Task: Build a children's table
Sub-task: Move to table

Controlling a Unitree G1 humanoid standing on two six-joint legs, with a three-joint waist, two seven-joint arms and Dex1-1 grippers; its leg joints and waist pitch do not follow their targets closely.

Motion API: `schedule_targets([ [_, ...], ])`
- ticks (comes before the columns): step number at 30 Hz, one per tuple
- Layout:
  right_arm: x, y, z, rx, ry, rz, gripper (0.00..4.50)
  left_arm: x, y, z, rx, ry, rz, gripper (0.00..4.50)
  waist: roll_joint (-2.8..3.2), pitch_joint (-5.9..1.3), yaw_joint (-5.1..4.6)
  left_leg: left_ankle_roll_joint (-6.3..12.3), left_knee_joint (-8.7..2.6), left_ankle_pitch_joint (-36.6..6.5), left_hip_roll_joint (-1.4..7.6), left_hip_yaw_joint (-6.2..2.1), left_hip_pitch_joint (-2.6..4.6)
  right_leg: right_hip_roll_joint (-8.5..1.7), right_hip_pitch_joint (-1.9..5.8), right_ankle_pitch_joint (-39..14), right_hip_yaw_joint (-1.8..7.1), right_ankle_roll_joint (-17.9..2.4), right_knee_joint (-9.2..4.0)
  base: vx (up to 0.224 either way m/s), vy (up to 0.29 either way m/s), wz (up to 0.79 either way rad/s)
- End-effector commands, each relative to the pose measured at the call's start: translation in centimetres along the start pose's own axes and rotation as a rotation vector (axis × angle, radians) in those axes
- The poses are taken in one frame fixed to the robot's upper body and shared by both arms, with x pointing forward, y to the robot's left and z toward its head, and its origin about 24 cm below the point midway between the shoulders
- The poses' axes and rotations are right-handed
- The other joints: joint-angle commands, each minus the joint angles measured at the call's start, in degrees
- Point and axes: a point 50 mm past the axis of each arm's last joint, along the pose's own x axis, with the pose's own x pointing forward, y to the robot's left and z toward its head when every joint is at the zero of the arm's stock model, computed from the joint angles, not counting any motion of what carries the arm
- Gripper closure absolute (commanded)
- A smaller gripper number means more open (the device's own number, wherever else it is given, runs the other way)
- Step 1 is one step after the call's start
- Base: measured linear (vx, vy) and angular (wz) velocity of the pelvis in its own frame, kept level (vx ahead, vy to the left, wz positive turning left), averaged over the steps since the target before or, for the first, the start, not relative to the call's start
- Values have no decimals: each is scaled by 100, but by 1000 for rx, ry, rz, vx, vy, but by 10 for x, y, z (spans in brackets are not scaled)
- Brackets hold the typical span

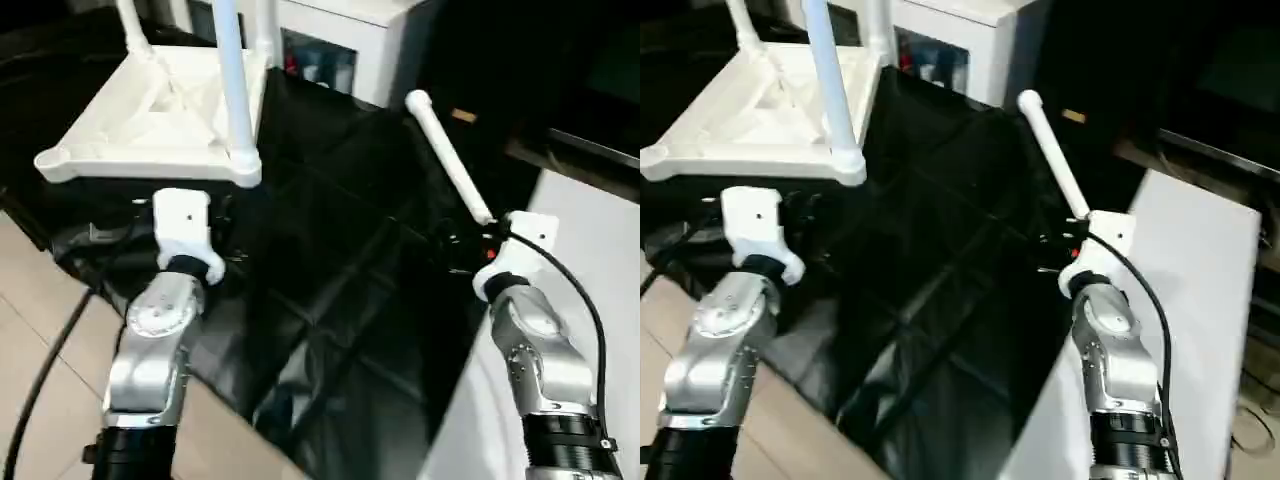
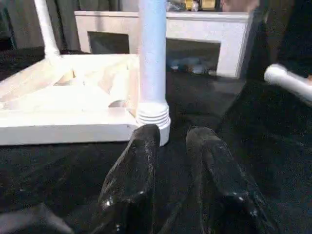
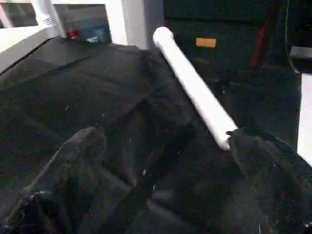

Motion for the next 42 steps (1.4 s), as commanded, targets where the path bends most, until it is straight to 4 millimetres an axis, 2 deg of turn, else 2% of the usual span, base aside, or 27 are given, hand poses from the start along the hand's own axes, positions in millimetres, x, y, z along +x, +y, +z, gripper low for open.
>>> schedule_targets([
  [1, 2, 7, 5, -5, -10, 23, 9, -3, 10, 2, 11, -9, 38, 328, 107, -386, 328, -379, -469, 1468, 344, -91, -512, -360, 762, 4585, 362, -2358, -8, 22, 67, 33],
  [2, 2, 7, 5, -5, -10, 23, 9, -3, 10, 2, 13, -8, 38, 328, 397, -534, -17, 356, -507, 4038, 671, -570, 560, 224, -462, 2996, -337, -1173, 672, 0, 0, 0],
  [3, 2, 7, 5, -5, -10, 22, 9, -3, 10, 2, 15, -7, 37, 328, 414, -614, -210, 1260, -449, 5887, 976, -947, 1046, 23, -979, 1386, -333, -564, 724, 0, 0, 0],
  [4, 2, 7, 5, -6, -9, 22, 9, -3, 10, 2, 19, -7, 41, 328, 307, -532, 19, 1311, -204, 8410, 1055, -943, 932, -377, -1200, 1021, -124, 243, 554, 15, -79, -17],
  [5, 2, 7, 4, -6, -7, 23, 9, -3, 11, 2, 13, -5, 45, 328, 239, -526, 22, 1017, -195, 8649, 881, -763, 705, -399, -1119, 1560, -86, 426, 426, -163, -2, 4],
  [6, 2, 7, 4, -6, -6, 24, 9, -3, 11, 2, 8, -4, 47, 328, -5, -517, 133, 340, -96, 7307, 196, -292, 331, -313, -952, 2874, -6, 183, -76, -163, -2, 4],
  [7, 3, 8, 4, -7, -4, 24, 9, -3, 11, 1, 8, -1, 50, 328, -259, -474, 141, 132, -232, 4864, -189, -24, 91, -262, -618, 3471, 125, -54, -43, -172, 26, 23],
  [8, 3, 8, 4, -8, -3, 24, 9, -3, 11, 1, 14, 1, 54, 328, -235, -454, 195, 88, -375, 3371, -136, 38, -85, -338, -448, 3555, 225, -581, -77, -71, -17, 16],
  [9, 3, 8, 4, -8, -2, 25, 9, -3, 11, 1, 16, 5, 55, 328, -207, -460, 195, 50, -462, 2834, -95, 10, -175, -358, -338, 3298, 220, -746, -86, -71, -17, 16],
  [10, 3, 8, 4, -8, -1, 26, 9, -3, 11, 1, 16, 8, 55, 328, -142, -426, 162, -115, -612, 2012, 24, -16, -221, -364, -299, 2280, 138, -965, -153, -80, -54, -5],
  [11, 3, 8, 4, -8, 0, 27, 9, -3, 11, 1, 20, 8, 56, 328, -108, -411, 135, -206, -665, 1735, 66, -7, -203, -349, -301, 1778, 100, -1044, -181, -96, -46, -6],
  [12, 3, 9, 4, -6, 1, 27, 9, -3, 12, 1, 20, 10, 57, 328, -81, -371, 72, -367, -758, 1226, 142, -4, -152, -303, -336, 862, 45, -1122, -261, -96, -46, -6],
  [14, 3, 9, 4, -4, 1, 27, 9, -3, 12, 0, 21, 12, 60, 328, -71, -294, -18, -672, -864, -98, 217, 57, -105, -266, -431, -517, 34, -1017, -411, -99, -33, 6],
  [15, 3, 9, 4, -4, 0, 27, 9, -3, 13, 0, 21, 14, 60, 328, -59, -280, -38, -757, -889, -432, 234, 72, -90, -266, -456, -825, 29, -962, -437, -98, -33, 10],
  [16, 3, 9, 4, -4, 0, 26, 9, -3, 13, 0, 20, 11, 62, 328, -56, -261, -65, -906, -914, -940, 262, 101, -52, -263, -515, -1329, 7, -827, -494, -92, -34, 12],
  [18, 3, 9, 5, -2, -1, 25, 9, -2, 13, 1, 22, 11, 66, 328, -43, -259, -96, -1035, -944, -1093, 289, 110, -77, -270, -519, -1460, -24, -683, -520, -82, -33, 12],
  [21, 5, 8, 7, 0, -4, 22, 9, -2, 14, 1, 21, 11, 66, 328, -70, -276, -107, -1055, -958, -984, 284, 146, -100, -262, -526, -1397, -28, -548, -543, -22, -10, 4],
  [25, 5, 5, 8, -1, -6, 13, 9, -2, 14, 0, 26, 13, 66, 328, -81, -311, -130, -1024, -975, -674, 297, 146, -199, -264, -475, -998, -39, -582, -485, 0, 0, 0],
  [27, 5, 5, 7, -1, -3, 8, 9, -3, 14, 0, 22, 15, 64, 328, -65, -331, -124, -988, -958, -442, 305, 158, -192, -259, -486, -609, -38, -676, -458, 0, 0, 0],
  [30, 5, 4, 7, 12, -7, 8, 9, -3, 13, -1, 28, 18, 56, 328, -61, -359, -113, -909, -938, -127, 309, 207, -206, -257, -456, -55, -41, -842, -415, 0, 0, 0],
  [34, 6, 0, 10, 39, -32, 6, 9, -2, 5, 2, 31, 5, -29, 328, -51, -379, -94, -788, -924, 356, 318, 226, -211, -251, -423, 572, -52, -1004, -355, 0, 0, 0],
  [36, 11, -8, 11, 22, -28, -27, 9, -3, -1, 6, 7, -8, -95, 328, -41, -377, -94, -786, -926, 372, 314, 235, -203, -249, -425, 599, -60, -1093, -350, 0, 0, 0],
  [38, 25, -23, 16, -7, -35, -54, 9, -3, -7, 11, 8, -19, -192, 328, -19, -370, -95, -857, -939, 92, 315, 248, -178, -258, -434, 355, -73, -1175, -372, 0, 0, 0],
  [39, 27, -24, 17, -10, -36, -57, 9, -3, -7, 11, 9, -18, -200, 328, -27, -367, -98, -859, -939, 54, 316, 251, -185, -261, -427, 327, -71, -1187, -368, 0, 0, 0],
  [40, 32, -28, 21, -5, -45, -54, 9, -4, -7, 13, 7, -21, -223, 328, 40, -353, -74, -864, -936, 19, 317, 252, -187, -271, -429, 324, -66, -1193, -371, 0, 0, 0],
  [41, 37, -32, 24, 5, -48, -44, 9, -4, -7, 16, 8, -21, -251, 328, 11, -346, -90, -860, -937, -52, 317, 264, -185, -267, -435, 251, -69, -1197, -395, 0, 0, 0],
  [42, 40, -34, 25, 9, -46, -44, 9, -4, -8, 17, 8, -23, -266, 328, 16, -361, -92, -864, -930, -100, 306, 264, -185, -264, -423, 193, -74, -1217, -381, 0, 0, 0],
])
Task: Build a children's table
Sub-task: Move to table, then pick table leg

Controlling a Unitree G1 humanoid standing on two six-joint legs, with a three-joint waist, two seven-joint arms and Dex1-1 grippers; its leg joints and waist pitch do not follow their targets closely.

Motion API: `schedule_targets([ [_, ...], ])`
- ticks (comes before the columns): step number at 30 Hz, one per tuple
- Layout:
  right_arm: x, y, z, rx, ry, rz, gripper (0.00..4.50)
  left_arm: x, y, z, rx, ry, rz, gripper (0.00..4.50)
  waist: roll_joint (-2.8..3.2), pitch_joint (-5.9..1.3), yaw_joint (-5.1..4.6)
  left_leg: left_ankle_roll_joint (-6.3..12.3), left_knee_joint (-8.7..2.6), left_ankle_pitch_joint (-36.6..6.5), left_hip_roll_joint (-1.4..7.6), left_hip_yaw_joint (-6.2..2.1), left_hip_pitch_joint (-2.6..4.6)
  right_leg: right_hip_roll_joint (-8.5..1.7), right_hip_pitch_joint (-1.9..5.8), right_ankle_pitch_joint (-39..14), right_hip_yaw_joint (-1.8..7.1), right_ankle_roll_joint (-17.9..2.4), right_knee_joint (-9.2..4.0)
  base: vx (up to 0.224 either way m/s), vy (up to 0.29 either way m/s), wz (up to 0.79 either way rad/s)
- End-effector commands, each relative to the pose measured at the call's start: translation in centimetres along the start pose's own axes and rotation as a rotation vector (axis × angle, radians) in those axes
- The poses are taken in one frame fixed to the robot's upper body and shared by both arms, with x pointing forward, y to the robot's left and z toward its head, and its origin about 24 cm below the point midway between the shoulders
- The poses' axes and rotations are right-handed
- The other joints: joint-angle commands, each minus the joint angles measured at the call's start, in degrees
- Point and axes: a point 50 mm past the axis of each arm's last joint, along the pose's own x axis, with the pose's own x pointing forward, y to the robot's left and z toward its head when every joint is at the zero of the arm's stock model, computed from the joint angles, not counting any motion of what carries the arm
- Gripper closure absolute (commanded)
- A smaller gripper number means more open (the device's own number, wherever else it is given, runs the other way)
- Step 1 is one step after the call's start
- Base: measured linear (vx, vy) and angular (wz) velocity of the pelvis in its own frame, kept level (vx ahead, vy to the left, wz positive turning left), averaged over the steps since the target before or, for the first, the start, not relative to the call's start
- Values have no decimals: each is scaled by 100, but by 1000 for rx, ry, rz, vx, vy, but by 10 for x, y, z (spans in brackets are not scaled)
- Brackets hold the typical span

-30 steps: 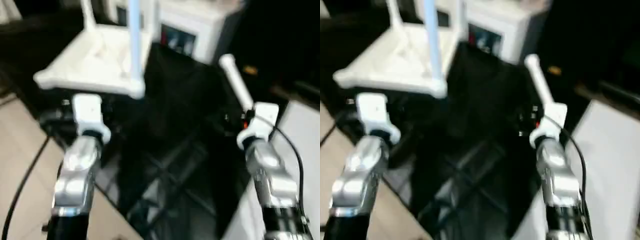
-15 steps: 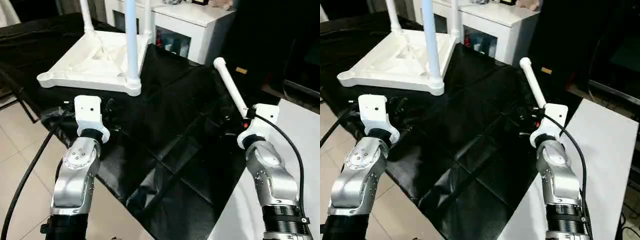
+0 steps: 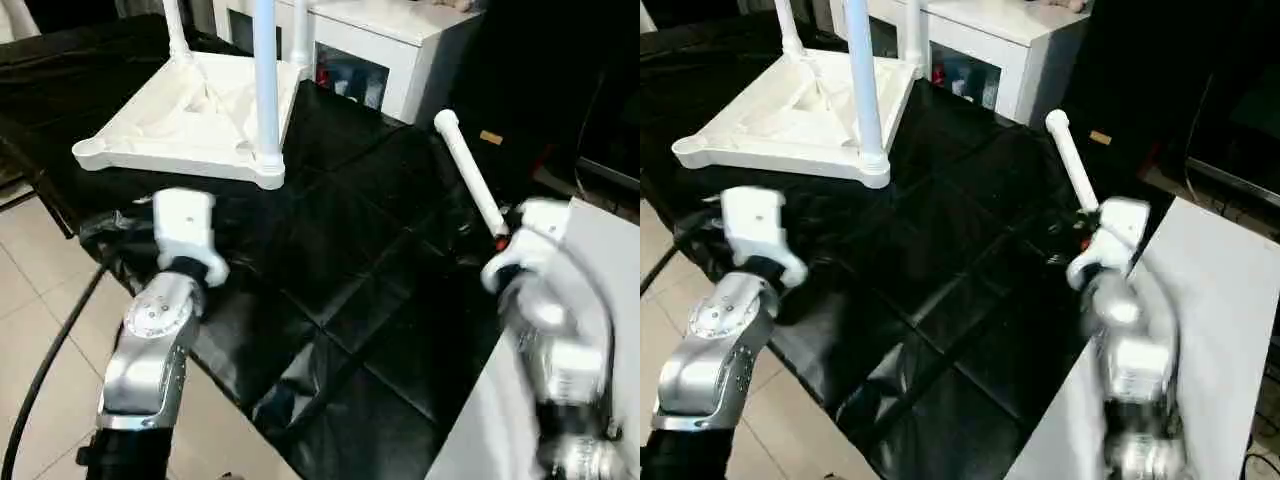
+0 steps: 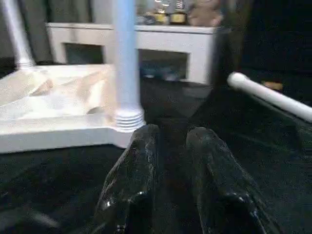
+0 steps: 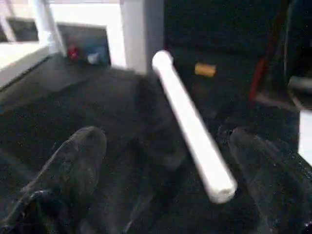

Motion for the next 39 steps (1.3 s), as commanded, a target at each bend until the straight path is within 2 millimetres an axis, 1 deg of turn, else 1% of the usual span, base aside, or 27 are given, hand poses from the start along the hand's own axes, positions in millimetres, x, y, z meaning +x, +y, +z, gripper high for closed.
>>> schedule_targets([
  [1, 12, -16, 1, 37, 17, 1, 9, 0, -7, 12, -2, -20, -110, 328, 52, -371, 10, 247, -503, -528, 89, 46, -56, -135, 333, -658, 74, -1299, -305, 0, 0, 0],
  [2, 16, -19, 1, 52, 34, 13, 9, -1, -8, 15, 0, -20, -135, 328, 78, -371, 31, 276, -494, -528, 88, 54, -43, -141, 317, -623, 66, -1406, -304, 0, 0, 0],
  [6, 25, -25, 1, 99, 71, 48, 9, -5, -10, 26, -8, -23, -203, 328, 106, -388, 88, 454, -463, -290, 102, 60, -50, -160, 343, -220, 56, -1701, -241, 0, 0, 0],
  [8, 28, -29, 1, 106, 97, 61, 9, -9, -10, 36, -5, -22, -243, 328, 94, -387, 119, 540, -457, -304, 94, 56, -53, -157, 349, -250, 42, -1852, -233, 0, 0, 0],
  [9, 30, -29, 2, 106, 104, 68, 9, -11, -9, 41, -2, -22, -256, 328, 117, -381, 148, 556, -461, -324, 95, 58, -49, -161, 345, -276, 39, -1876, -241, 0, 0, 0],
  [10, 31, -30, 4, 94, 101, 68, 9, -13, -8, 45, 5, -25, -268, 328, 109, -370, 169, 582, -458, -343, 101, 67, -48, -156, 342, -308, 40, -1896, -252, 0, 0, 0],
  [11, 31, -30, 4, 94, 101, 68, 9, -14, -8, 45, 6, -25, -268, 328, 142, -367, 220, 596, -458, -337, 103, 59, -50, -166, 342, -300, 32, -1928, -251, 0, 0, 0],
  [12, 32, -37, 8, 89, 90, 32, 9, -18, -7, 52, 16, -23, -289, 328, 170, -360, 251, 598, -464, -338, 102, 48, -58, -170, 349, -318, 28, -1924, -246, 0, 0, 0],
  [13, 33, -40, 10, 88, 86, 16, 9, -20, -7, 55, 21, -22, -298, 328, 154, -371, 275, 561, -453, -378, 104, 54, -45, -173, 339, -380, 21, -1961, -228, 0, 0, 0],
  [14, 34, -45, 14, 91, 79, -5, 9, -24, -7, 61, 26, -18, -313, 328, 175, -339, 345, 562, -454, -435, 96, 71, -39, -180, 318, -467, 29, -1968, -245, 0, 0, 0],
  [15, 34, -47, 16, 93, 77, -11, 9, -25, -6, 63, 27, -17, -317, 328, 184, -318, 351, 550, -455, -506, 95, 79, -39, -172, 296, -527, 31, -1986, -251, 0, 0, 0],
  [16, 34, -51, 19, 81, 80, -18, 9, -30, -4, 70, 35, -10, -332, 328, 252, -235, 407, 532, -473, -641, 88, 68, -62, -171, 271, -690, 29, -1952, -271, 0, 0, 0],
  [18, 35, -53, 20, 71, 81, -17, 9, -34, -3, 75, 43, -1, -340, 328, 225, -234, 439, 535, -473, -745, 75, 69, -67, -150, 281, -851, 23, -1892, -290, 0, 0, 0],
  [19, 35, -55, 21, 50, 88, -27, 9, -35, -3, 77, 46, 5, -342, 328, 244, -222, 464, 543, -471, -706, 79, 68, -72, -148, 264, -851, 25, -1869, -290, 0, 0, 0],
  [20, 35, -56, 22, 35, 91, -37, 9, -37, -2, 79, 48, 9, -343, 328, 319, -166, 482, 518, -483, -739, 76, 54, -108, -149, 241, -913, 18, -1869, -290, 0, 0, 0],
  [21, 35, -57, 23, 33, 92, -48, 9, -38, -2, 81, 45, 17, -350, 328, 290, -177, 476, 525, -484, -760, 72, 57, -109, -140, 251, -954, 13, -1861, -303, 0, 0, 0],
  [22, 35, -59, 23, 18, 102, -71, 9, -39, -2, 82, 49, 30, -363, 328, 345, -171, 528, 525, -475, -609, 60, 35, -114, -154, 246, -830, 12, -1859, -274, 0, 0, 0],
  [24, 35, -61, 22, 3, 117, -91, 9, -41, -2, 83, 53, 46, -377, 328, 327, -147, 543, 579, -471, -567, 47, 49, -132, -124, 233, -750, 4, -1892, -284, 0, 0, 0],
  [25, 35, -61, 21, -3, 135, -102, 9, -44, -1, 86, 54, 61, -390, 328, 375, -96, 577, 563, -480, -679, 52, 48, -142, -130, 206, -900, 4, -1874, -301, 0, 0, 0],
  [27, 35, -60, 18, -11, 154, -103, 9, -44, 0, 87, 59, 69, -394, 328, 357, -104, 604, 594, -468, -576, 43, 43, -153, -141, 224, -894, 5, -1875, -296, 0, 0, 0],
  [29, 34, -60, 15, -53, 174, -114, 9, -45, 1, 91, 69, 80, -403, 328, 368, -112, 616, 780, -413, 42, 13, 37, -225, -125, 235, -336, -4, -1986, -230, 0, 0, 0],
  [31, 34, -62, 16, -69, 170, -134, 9, -46, 1, 93, 71, 83, -410, 328, 398, -106, 621, 930, -386, 236, 10, 41, -222, -107, 193, -82, -20, -2073, -213, 0, 0, 0],
  [33, 33, -67, 19, -102, 163, -180, 9, -48, -1, 95, 64, 96, -442, 328, 381, -95, 619, 980, -390, 230, 26, 35, -231, -119, 202, -146, -36, -2092, -211, 0, 0, 0],
  [35, 33, -68, 20, -93, 156, -195, 9, -50, -3, 94, 60, 103, -465, 328, 416, -77, 613, 1000, -391, 193, 37, 36, -216, -111, 171, -257, -55, -2068, -228, 0, 0, 0],
  [36, 33, -70, 21, -89, 152, -204, 9, -51, -5, 94, 57, 106, -480, 328, 413, -71, 610, 1003, -393, 176, 39, 37, -216, -109, 171, -254, -56, -2070, -232, 0, 0, 0],
  [37, 33, -70, 23, -86, 147, -208, 9, -52, -6, 94, 57, 109, -486, 328, 379, -56, 601, 998, -401, 135, 43, 41, -232, -118, 184, -281, -55, -2068, -234, 0, 0, 0],
  [39, 33, -73, 25, -76, 143, -218, 9, -52, -7, 94, 54, 111, -491, 328, 389, -41, 600, 939, -418, 3, 59, 34, -231, -137, 190, -457, -60, -2029, -246, 0, 0, 0],
])
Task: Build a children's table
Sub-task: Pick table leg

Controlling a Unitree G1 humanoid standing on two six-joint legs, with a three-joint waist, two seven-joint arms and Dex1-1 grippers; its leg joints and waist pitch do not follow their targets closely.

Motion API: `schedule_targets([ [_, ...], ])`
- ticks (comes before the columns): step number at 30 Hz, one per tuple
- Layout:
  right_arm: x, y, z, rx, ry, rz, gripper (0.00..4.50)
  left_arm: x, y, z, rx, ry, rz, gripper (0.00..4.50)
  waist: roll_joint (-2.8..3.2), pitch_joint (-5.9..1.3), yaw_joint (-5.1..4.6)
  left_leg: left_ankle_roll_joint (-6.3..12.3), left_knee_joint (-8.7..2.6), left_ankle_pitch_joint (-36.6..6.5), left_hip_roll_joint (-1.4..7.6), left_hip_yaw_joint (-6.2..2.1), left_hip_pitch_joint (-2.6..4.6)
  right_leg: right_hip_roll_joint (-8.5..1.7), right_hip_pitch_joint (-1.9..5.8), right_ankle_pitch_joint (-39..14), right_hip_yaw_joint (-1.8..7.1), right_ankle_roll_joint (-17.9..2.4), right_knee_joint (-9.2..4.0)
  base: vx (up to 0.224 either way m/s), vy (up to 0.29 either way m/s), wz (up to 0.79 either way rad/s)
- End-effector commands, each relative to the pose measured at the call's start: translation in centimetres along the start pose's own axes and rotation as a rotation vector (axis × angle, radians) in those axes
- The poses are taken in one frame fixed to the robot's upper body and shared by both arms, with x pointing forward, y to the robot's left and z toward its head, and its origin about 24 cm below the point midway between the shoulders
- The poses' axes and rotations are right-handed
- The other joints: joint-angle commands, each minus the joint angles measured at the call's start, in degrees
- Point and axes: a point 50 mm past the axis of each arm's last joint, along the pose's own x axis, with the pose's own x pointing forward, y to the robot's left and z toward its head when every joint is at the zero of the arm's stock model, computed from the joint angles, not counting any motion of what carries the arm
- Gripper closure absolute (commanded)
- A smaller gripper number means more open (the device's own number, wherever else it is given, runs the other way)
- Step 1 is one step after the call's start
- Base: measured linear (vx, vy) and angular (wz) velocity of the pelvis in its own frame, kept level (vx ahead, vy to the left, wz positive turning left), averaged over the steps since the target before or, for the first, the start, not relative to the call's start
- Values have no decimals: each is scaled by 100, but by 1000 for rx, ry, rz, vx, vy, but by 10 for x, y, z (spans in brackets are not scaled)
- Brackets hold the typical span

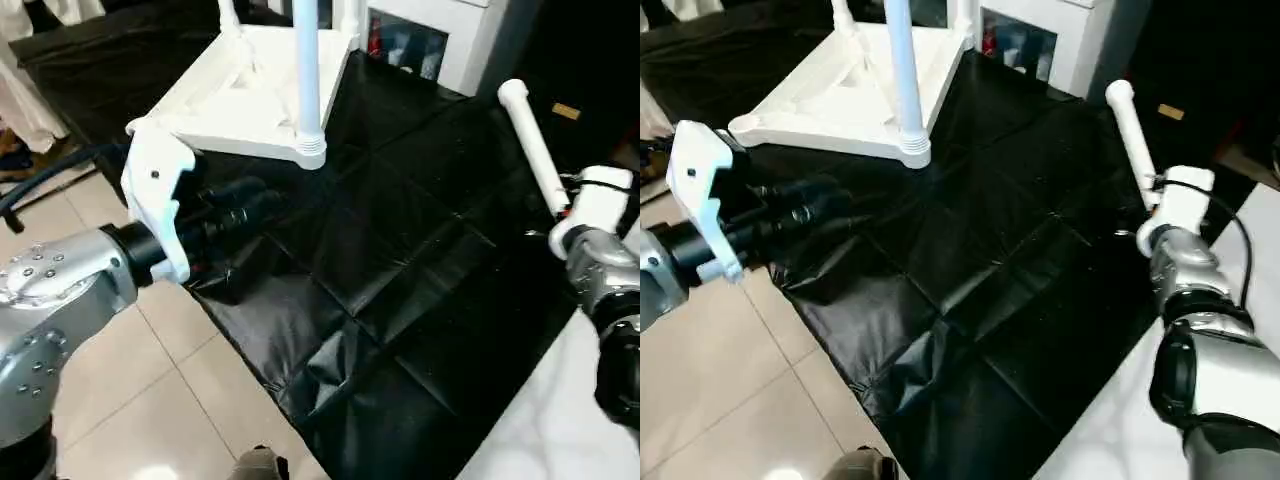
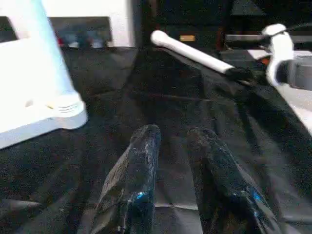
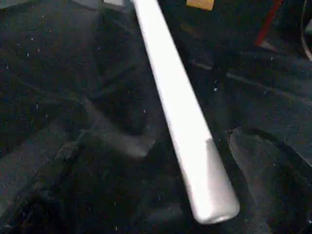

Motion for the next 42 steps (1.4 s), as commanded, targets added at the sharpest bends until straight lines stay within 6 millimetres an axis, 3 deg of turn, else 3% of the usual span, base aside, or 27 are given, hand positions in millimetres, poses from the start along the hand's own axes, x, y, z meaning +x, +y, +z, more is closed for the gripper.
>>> schedule_targets([
  [1, 0, -8, 9, 23, -21, -27, 9, -3, -2, 3, 12, 2, -6, 328, -55, -333, 9, 818, -425, -134, 46, 54, 20, -86, 396, -477, 70, -1927, -262, 0, 0, 0],
  [5, -1, -8, -2, 4, 63, -5, 9, -5, -2, 3, 6, 7, -6, 328, -59, -317, 5, 798, -423, -82, 37, 55, 6, -86, 410, -421, 74, -1909, -261, 0, 0, 0],
  [6, -1, -7, -6, -5, 93, 8, 9, -5, -2, 4, 4, 8, -7, 328, -95, -338, 7, 808, -414, -23, 30, 54, 1, -82, 430, -391, 75, -1928, -242, 0, 0, 0],
  [12, -2, -7, -11, 9, 114, 24, 23, -6, -2, 3, 1, 14, -8, 328, -81, -322, 7, 787, -428, -71, 50, 54, 3, -109, 418, -533, 79, -1910, -265, 0, 0, 0],
  [13, -2, -6, -11, 16, 113, 24, 52, -6, -3, 3, 1, 15, -11, 328, -79, -323, 7, 793, -424, -33, 49, 54, 4, -108, 416, -502, 79, -1916, -264, 0, 0, 0],
  [26, -4, -5, -23, -22, 179, 64, 156, -7, -13, 0, -14, 46, -85, 328, -72, -326, 11, 785, -419, -26, 48, 54, -2, -102, 421, -484, 76, -1959, -262, 0, 0, 0],
  [32, -5, -4, -30, -65, 221, 81, 203, -7, -16, -1, -18, 60, -105, 328, -63, -308, 6, 591, -459, -309, 60, 51, 9, -112, 419, -794, 86, -1842, -294, 0, 0, 0],
  [38, -6, -4, -34, -109, 259, 102, 253, -9, -19, -3, -18, 80, -132, 328, -70, -312, 1, 583, -453, -229, 53, 55, 1, -110, 425, -652, 87, -1866, -289, 0, 0, 0],
  [42, -7, -4, -37, -164, 290, 124, 278, -10, -20, -3, -20, 88, -147, 328, -57, -294, -1, 540, -471, -377, 63, 54, 6, -116, 418, -833, 91, -1840, -308, 0, 0, 0],
])
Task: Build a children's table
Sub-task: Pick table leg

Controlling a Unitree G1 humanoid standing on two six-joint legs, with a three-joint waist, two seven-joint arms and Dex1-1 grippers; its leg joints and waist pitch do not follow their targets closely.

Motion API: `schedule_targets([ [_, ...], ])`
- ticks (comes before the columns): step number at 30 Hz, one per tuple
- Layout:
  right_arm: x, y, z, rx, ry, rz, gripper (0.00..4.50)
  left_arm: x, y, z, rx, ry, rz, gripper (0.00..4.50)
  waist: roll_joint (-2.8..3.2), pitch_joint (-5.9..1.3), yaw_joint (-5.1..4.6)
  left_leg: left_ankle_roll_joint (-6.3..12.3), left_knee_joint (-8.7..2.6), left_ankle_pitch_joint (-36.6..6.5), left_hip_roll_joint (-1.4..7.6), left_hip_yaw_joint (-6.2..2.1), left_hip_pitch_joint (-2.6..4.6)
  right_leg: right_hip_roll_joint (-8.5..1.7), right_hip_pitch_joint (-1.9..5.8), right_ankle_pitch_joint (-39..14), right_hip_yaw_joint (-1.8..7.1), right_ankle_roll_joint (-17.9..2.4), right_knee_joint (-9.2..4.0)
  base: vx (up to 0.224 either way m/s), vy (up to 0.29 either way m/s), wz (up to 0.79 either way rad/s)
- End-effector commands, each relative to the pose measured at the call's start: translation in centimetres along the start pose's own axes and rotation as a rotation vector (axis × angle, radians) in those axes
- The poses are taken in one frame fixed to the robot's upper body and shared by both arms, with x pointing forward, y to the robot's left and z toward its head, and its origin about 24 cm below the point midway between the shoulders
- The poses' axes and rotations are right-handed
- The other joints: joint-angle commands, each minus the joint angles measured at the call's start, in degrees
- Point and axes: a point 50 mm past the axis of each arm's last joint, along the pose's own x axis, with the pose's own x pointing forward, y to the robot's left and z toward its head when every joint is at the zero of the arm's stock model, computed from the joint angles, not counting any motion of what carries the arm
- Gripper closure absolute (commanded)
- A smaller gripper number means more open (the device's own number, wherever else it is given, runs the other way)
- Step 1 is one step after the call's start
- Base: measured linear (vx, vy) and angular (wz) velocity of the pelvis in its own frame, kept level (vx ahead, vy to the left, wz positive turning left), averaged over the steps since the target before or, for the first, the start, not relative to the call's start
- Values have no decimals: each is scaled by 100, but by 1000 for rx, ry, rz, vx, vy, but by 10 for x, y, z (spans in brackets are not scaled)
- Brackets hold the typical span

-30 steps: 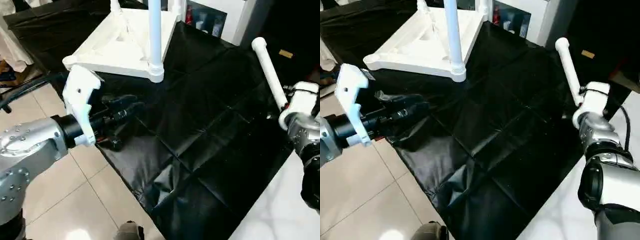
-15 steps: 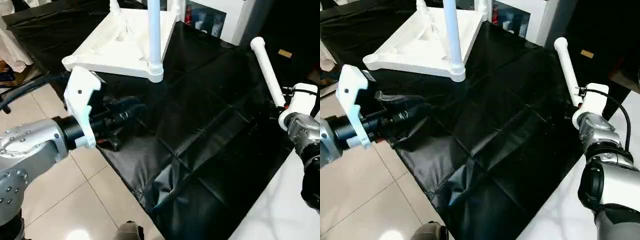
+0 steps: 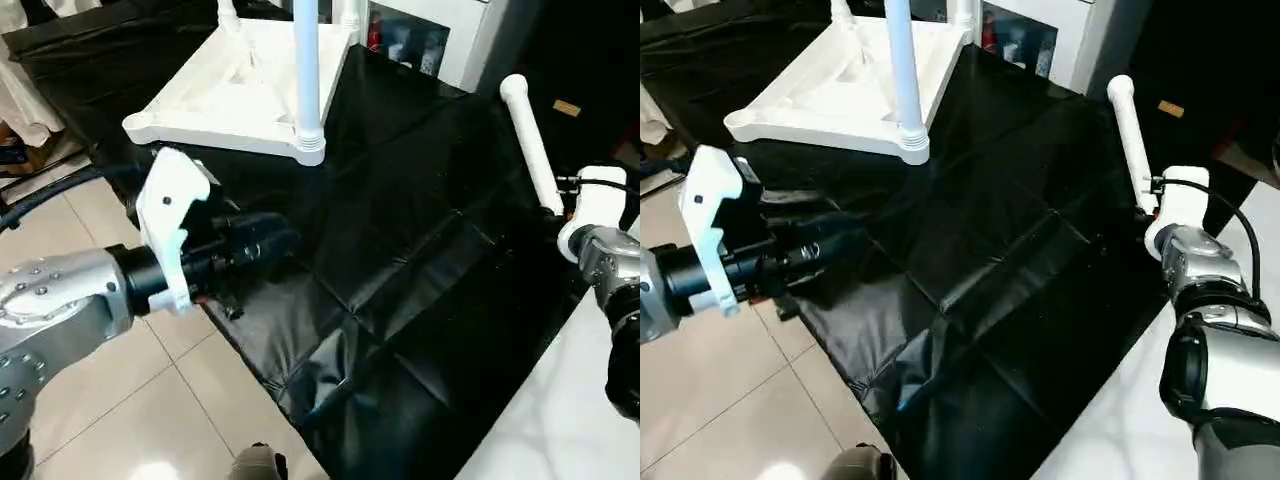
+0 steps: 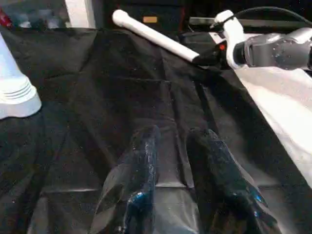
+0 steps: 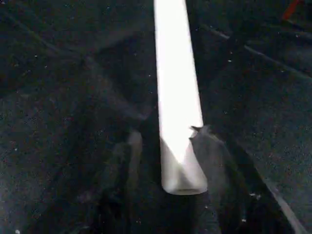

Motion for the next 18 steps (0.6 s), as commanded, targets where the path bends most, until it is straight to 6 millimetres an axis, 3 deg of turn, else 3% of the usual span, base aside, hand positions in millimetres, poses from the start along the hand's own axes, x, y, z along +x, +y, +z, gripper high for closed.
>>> schedule_targets([
  [1, -1, 5, -31, -28, 134, 35, 278, -1, -5, -1, 12, 21, -22, 328, -55, -335, 22, 514, -476, -421, 62, 48, 9, -116, 400, -884, 91, -1823, -309, 0, 0, 0],
  [6, -1, 6, -32, -40, 136, 42, 278, -1, -6, -3, 13, 28, -26, 328, -62, -333, 15, 488, -480, -398, 65, 46, 9, -116, 398, -796, 96, -1813, -303, 0, 0, 0],
  [10, 0, 8, -27, 51, 91, 46, 234, -1, -6, -2, 13, 27, -23, 328, -64, -331, 15, 485, -487, -439, 68, 46, 11, -123, 400, -804, 101, -1809, -303, 0, 0, 0],
  [18, 0, 3, -16, 50, 44, -7, 162, -2, -3, -1, 18, 22, -10, 328, -69, -330, 14, 467, -485, -406, 61, 49, 12, -119, 397, -801, 101, -1798, -308, 0, 0, 0],
])
